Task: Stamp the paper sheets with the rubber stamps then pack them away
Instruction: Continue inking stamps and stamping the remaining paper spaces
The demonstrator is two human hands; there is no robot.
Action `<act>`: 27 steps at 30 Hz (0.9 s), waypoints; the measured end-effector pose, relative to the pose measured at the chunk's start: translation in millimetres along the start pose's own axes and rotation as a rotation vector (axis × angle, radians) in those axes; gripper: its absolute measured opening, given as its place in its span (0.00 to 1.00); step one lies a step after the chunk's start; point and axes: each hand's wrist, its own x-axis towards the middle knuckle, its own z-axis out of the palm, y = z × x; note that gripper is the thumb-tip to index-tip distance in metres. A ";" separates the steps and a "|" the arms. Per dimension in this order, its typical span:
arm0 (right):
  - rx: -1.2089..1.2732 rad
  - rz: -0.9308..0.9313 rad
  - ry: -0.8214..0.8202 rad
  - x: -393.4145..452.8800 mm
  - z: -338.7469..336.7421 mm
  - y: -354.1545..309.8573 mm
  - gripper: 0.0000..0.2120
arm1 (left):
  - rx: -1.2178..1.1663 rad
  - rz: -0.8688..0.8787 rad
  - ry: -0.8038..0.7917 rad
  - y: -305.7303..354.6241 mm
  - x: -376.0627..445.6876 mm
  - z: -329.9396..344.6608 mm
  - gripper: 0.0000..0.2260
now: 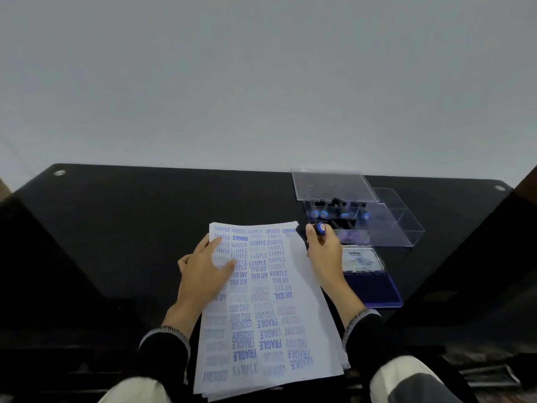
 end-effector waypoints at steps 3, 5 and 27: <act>-0.041 -0.039 -0.039 -7.0 8.2 2.3 0.09 | -0.006 -0.003 0.000 -1.6 0.3 1.3 0.30; -0.042 -0.034 -0.068 -7.8 13.2 1.9 0.08 | -0.016 -0.002 0.001 -2.8 0.4 2.0 0.30; -0.136 -0.097 -0.002 7.7 13.3 3.4 0.05 | -0.068 -0.024 0.029 -9.3 4.9 9.1 0.30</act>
